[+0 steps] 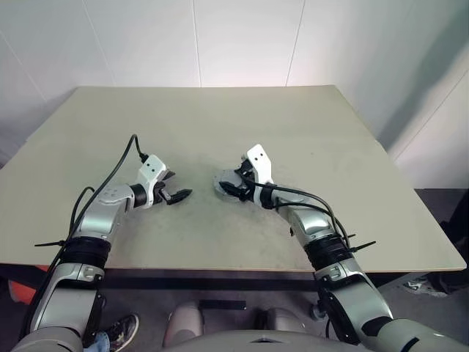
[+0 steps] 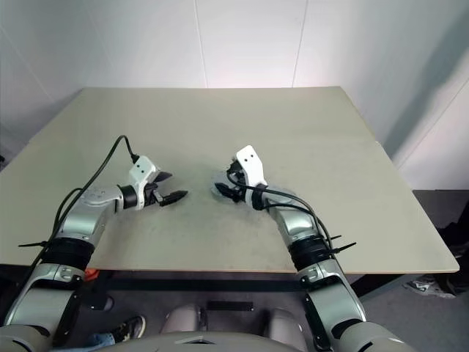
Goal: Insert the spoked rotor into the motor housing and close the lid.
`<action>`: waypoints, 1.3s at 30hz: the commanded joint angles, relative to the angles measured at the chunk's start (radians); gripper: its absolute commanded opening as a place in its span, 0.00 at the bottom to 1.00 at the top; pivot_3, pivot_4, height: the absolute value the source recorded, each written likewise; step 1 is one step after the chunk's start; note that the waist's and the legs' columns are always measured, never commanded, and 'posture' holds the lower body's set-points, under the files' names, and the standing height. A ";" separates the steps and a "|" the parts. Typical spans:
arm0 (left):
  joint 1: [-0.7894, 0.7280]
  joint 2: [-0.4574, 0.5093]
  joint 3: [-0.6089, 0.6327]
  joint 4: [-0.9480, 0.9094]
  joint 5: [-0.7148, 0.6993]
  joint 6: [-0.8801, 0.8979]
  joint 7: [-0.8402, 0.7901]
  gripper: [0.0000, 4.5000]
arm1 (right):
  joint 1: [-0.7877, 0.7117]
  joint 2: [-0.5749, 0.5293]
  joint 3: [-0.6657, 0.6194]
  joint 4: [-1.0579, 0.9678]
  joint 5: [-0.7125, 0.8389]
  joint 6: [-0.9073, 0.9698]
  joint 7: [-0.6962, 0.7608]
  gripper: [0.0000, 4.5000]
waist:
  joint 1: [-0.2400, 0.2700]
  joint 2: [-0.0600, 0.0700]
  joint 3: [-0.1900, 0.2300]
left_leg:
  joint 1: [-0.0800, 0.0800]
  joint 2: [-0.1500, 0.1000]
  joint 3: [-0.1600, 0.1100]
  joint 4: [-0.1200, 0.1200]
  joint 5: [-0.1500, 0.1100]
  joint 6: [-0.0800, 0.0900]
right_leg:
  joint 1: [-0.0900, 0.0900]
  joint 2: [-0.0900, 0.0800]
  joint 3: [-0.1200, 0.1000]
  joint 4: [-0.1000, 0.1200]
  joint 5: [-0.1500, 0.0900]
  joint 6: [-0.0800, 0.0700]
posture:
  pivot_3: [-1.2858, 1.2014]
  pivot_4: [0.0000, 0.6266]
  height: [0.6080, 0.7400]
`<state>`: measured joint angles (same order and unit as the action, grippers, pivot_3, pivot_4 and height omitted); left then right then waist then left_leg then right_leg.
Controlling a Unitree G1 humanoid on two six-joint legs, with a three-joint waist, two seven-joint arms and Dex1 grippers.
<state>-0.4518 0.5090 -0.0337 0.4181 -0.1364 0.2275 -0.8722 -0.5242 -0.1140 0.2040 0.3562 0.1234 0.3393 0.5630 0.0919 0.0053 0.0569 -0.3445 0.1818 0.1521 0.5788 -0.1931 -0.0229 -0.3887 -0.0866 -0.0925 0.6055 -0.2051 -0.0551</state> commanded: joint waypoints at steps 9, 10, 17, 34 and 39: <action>0.000 -0.004 0.005 -0.050 -0.011 0.000 0.002 1.00 | -0.028 0.039 0.015 0.105 -0.050 -0.023 -0.048 0.65 | -0.020 0.000 0.000 | 0.002 0.000 0.000 0.000 0.000 0.000 | 0.001 0.000 0.001 0.000 0.000 0.000 | 0.52 0.00 1.00; 0.000 -0.004 0.005 -0.051 -0.011 0.001 0.002 1.00 | -0.032 0.045 0.016 0.114 -0.053 -0.025 -0.049 0.65 | -0.022 0.000 0.000 | 0.002 0.000 0.000 0.000 0.000 0.000 | 0.001 0.000 0.001 0.000 0.000 0.000 | 0.52 0.00 1.00; -0.001 -0.004 0.005 -0.052 -0.011 0.004 0.003 1.00 | -0.057 0.089 -0.013 0.148 -0.043 -0.082 -0.065 0.65 | -0.027 0.000 0.000 | 0.005 0.000 -0.001 -0.001 0.000 0.000 | 0.001 0.001 0.001 -0.001 0.000 0.001 | 0.52 0.00 1.00; -0.007 -0.010 0.007 -0.041 -0.009 -0.002 0.008 1.00 | -0.037 0.094 -0.004 0.067 -0.048 -0.187 0.016 0.65 | -0.025 -0.001 0.002 | -0.012 0.003 0.000 -0.004 -0.002 -0.004 | -0.016 0.008 0.006 0.000 0.003 -0.013 | 0.52 0.00 1.00; -0.007 -0.006 0.010 -0.037 -0.008 -0.005 0.008 1.00 | -0.028 0.089 0.003 0.075 -0.051 -0.194 0.036 0.65 | -0.025 -0.001 0.002 | -0.012 0.005 0.000 -0.003 -0.002 -0.005 | -0.017 0.010 0.006 0.000 0.002 -0.014 | 0.52 0.00 1.00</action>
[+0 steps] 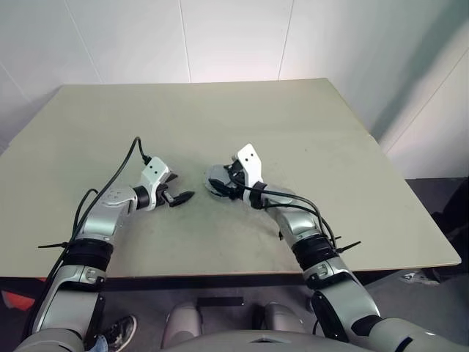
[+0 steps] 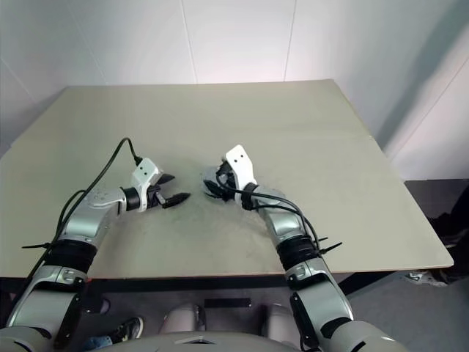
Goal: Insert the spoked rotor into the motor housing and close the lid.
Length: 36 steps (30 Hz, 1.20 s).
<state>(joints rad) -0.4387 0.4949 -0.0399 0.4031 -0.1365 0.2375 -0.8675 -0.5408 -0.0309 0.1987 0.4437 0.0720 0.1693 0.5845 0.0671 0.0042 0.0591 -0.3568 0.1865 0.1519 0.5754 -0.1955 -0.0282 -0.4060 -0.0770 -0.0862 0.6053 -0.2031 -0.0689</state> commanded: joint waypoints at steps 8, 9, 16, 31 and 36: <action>-0.022 0.007 0.013 -0.019 -0.007 -0.015 0.001 1.00 | 0.004 -0.025 0.023 -0.084 0.003 -0.015 0.065 0.65 | 0.001 0.000 0.000 | 0.006 0.001 0.000 0.000 -0.001 0.001 | 0.004 0.001 0.001 0.000 0.000 0.000 | 0.52 0.00 1.00; -0.024 0.007 0.013 -0.018 -0.007 -0.016 0.001 1.00 | 0.004 -0.026 0.025 -0.085 0.002 -0.015 0.065 0.65 | 0.001 0.000 0.000 | 0.006 0.001 0.000 0.000 -0.001 0.001 | 0.004 0.001 0.001 0.000 0.000 0.000 | 0.52 0.00 1.00; -0.027 0.006 0.010 -0.019 -0.006 -0.015 -0.002 1.00 | 0.013 -0.027 0.039 -0.061 -0.020 -0.034 0.058 0.65 | 0.001 0.000 0.000 | 0.006 0.001 0.000 0.000 -0.001 0.001 | 0.004 0.002 0.001 0.000 0.000 0.000 | 0.52 0.00 1.00; -0.023 0.004 0.006 -0.027 -0.007 -0.010 -0.004 1.00 | 0.012 -0.073 0.047 -0.038 -0.051 -0.031 0.071 0.65 | 0.002 0.000 0.000 | 0.007 0.001 0.001 0.000 -0.001 0.001 | 0.005 0.002 0.002 0.001 0.000 0.000 | 0.52 0.00 1.00; -0.024 -0.002 0.003 -0.023 -0.006 -0.010 -0.002 1.00 | 0.015 -0.079 0.027 -0.103 -0.003 0.045 0.108 0.65 | 0.003 0.000 0.000 | 0.007 0.001 0.001 0.000 -0.001 0.001 | 0.005 0.002 0.002 0.001 0.000 0.000 | 0.52 0.00 1.00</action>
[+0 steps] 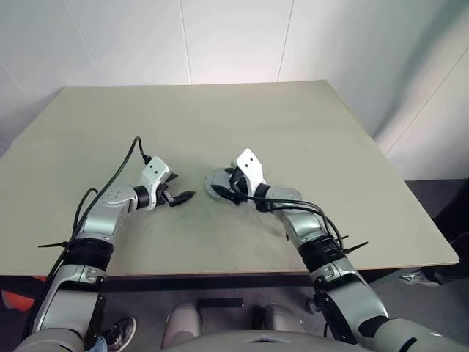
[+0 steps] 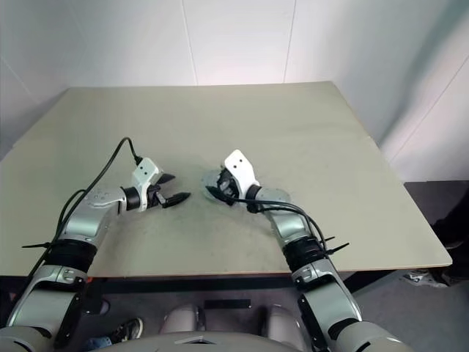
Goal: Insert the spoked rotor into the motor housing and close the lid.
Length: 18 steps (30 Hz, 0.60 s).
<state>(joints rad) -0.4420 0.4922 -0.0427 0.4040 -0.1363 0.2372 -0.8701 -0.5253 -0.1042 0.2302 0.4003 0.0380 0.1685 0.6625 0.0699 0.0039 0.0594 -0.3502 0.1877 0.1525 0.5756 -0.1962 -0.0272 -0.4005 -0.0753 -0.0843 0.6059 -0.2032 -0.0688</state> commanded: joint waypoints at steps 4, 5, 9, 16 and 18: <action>-0.019 -0.002 0.005 -0.027 -0.006 -0.010 0.002 1.00 | -0.001 -0.007 0.015 -0.096 0.014 0.072 0.032 0.65 | 0.001 0.000 0.000 | 0.000 0.000 0.000 0.000 0.000 0.000 | 0.000 0.000 0.000 0.000 0.000 0.000 | 0.52 0.00 1.00; -0.018 -0.003 0.005 -0.028 -0.007 -0.010 0.002 1.00 | -0.001 -0.007 0.020 -0.095 0.005 0.070 0.027 0.65 | 0.001 0.000 0.000 | -0.001 0.000 0.000 0.000 0.000 0.000 | 0.000 0.000 0.000 0.000 0.000 0.000 | 0.52 0.00 1.00; -0.008 -0.001 0.008 -0.037 -0.008 -0.008 0.004 1.00 | -0.013 0.008 0.016 -0.057 -0.006 0.065 -0.007 0.65 | -0.001 0.000 0.000 | 0.000 0.000 0.000 0.000 0.000 0.000 | 0.000 0.000 0.000 0.000 0.000 0.000 | 0.52 0.00 1.00; 0.016 0.002 0.012 -0.066 -0.012 0.002 0.008 1.00 | -0.026 0.026 -0.015 -0.035 0.023 0.089 -0.026 0.65 | -0.001 0.000 0.000 | 0.001 0.000 0.000 0.000 0.000 0.000 | 0.000 0.000 0.000 0.001 0.000 0.000 | 0.52 0.00 1.00; 0.020 0.003 0.012 -0.069 -0.011 0.003 0.008 1.00 | -0.032 0.039 -0.036 -0.049 0.056 0.115 -0.017 0.65 | -0.001 0.000 0.000 | 0.001 0.000 0.000 0.000 0.000 0.000 | 0.000 0.000 0.000 0.001 0.000 0.000 | 0.52 0.00 1.00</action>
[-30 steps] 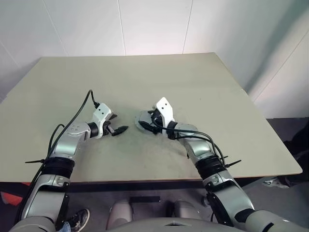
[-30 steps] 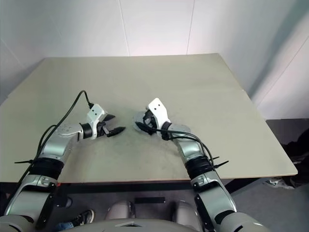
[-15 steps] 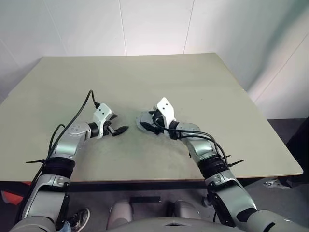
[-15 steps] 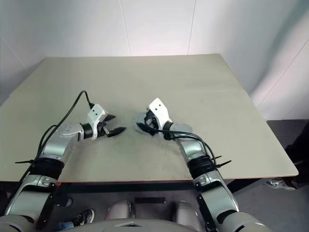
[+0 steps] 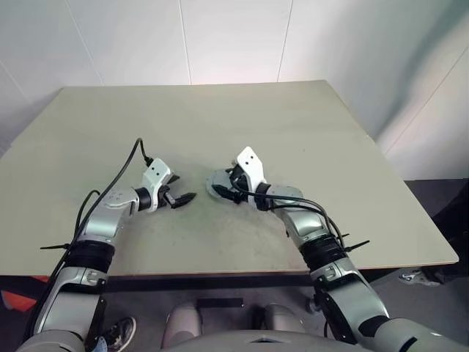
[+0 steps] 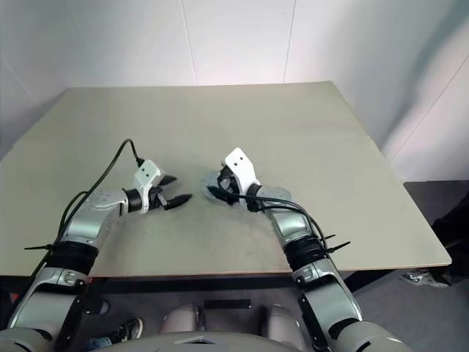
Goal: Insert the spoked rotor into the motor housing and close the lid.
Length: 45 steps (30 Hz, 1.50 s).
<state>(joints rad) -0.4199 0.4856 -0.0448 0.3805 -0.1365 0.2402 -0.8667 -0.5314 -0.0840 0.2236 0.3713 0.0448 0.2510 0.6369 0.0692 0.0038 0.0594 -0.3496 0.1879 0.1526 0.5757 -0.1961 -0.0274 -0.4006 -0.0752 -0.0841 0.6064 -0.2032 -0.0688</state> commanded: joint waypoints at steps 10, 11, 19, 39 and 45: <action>-0.007 0.009 0.014 -0.041 -0.012 0.003 0.004 1.00 | -0.032 -0.033 0.022 0.053 -0.051 -0.041 -0.012 0.65 | 0.000 0.000 0.000 | 0.000 0.000 0.000 0.000 0.000 0.000 | 0.000 0.000 0.000 0.000 0.000 0.000 | 0.52 0.00 1.00; -0.008 0.010 0.015 -0.039 -0.013 0.004 0.003 1.00 | -0.034 -0.039 0.021 0.066 -0.055 -0.049 -0.016 0.65 | 0.000 0.000 0.000 | 0.000 0.000 0.000 0.000 0.000 0.000 | 0.000 0.000 0.000 0.000 0.000 0.000 | 0.52 0.00 1.00; -0.015 0.012 0.015 -0.029 -0.012 0.000 -0.002 1.00 | -0.034 -0.047 0.034 0.118 -0.068 -0.094 -0.022 0.65 | 0.001 0.000 0.000 | 0.006 0.000 0.000 0.000 0.000 0.000 | 0.008 0.000 0.001 0.000 -0.003 0.006 | 0.52 0.00 1.00; -0.084 -0.163 0.122 -0.157 -0.251 0.322 0.113 1.00 | 0.016 -0.094 0.068 0.133 -0.054 0.114 0.079 0.65 | 0.020 0.000 -0.002 | 0.012 -0.002 0.000 0.000 -0.001 0.002 | 0.016 0.000 0.002 -0.003 -0.004 0.006 | 0.52 0.00 1.00; -0.138 -0.241 0.153 -0.129 -0.316 0.417 0.174 0.96 | 0.014 -0.092 0.070 0.144 -0.060 0.105 0.067 0.65 | 0.024 0.002 -0.003 | 0.014 -0.002 0.000 0.000 -0.002 0.002 | 0.019 0.000 0.002 -0.003 -0.005 0.009 | 0.52 0.00 1.00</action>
<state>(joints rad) -0.5219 0.2555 0.0856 0.2633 -0.4201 0.6465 -0.7072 -0.5730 -0.1572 0.2457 0.4252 0.0285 0.3052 0.6947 0.0935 0.0056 0.0564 -0.3354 0.1859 0.1528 0.5755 -0.1976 -0.0251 -0.3820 -0.0755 -0.0818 0.6034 -0.2089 -0.0597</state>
